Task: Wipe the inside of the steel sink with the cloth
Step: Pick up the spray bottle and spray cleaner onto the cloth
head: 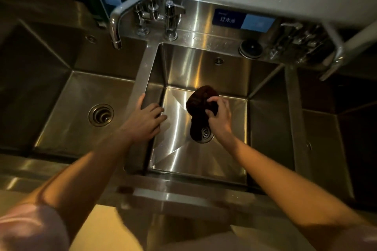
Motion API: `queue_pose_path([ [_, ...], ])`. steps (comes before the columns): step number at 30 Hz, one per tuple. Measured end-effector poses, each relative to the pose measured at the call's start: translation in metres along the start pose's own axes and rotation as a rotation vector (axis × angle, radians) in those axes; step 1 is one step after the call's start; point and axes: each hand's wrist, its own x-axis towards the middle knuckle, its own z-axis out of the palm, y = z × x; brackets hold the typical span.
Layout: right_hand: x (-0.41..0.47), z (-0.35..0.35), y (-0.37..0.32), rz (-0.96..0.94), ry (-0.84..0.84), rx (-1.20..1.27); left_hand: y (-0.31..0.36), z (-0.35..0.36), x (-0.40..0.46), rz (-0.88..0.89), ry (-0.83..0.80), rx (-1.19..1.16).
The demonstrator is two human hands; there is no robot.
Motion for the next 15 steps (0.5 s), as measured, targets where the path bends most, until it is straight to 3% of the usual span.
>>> queue_pose_path([
  [2, -0.01, -0.021, -0.011, -0.028, -0.011, -0.018, 0.011, -0.009, -0.004, -0.046, 0.004, 0.016],
  [8, -0.035, -0.073, -0.037, -0.132, 0.015, 0.025, 0.056, -0.046, -0.016, -0.322, 0.275, -0.138],
  [15, -0.056, -0.128, -0.066, -0.136, 0.017, 0.154, 0.087, -0.094, -0.026, -0.401, 0.421, -0.223],
])
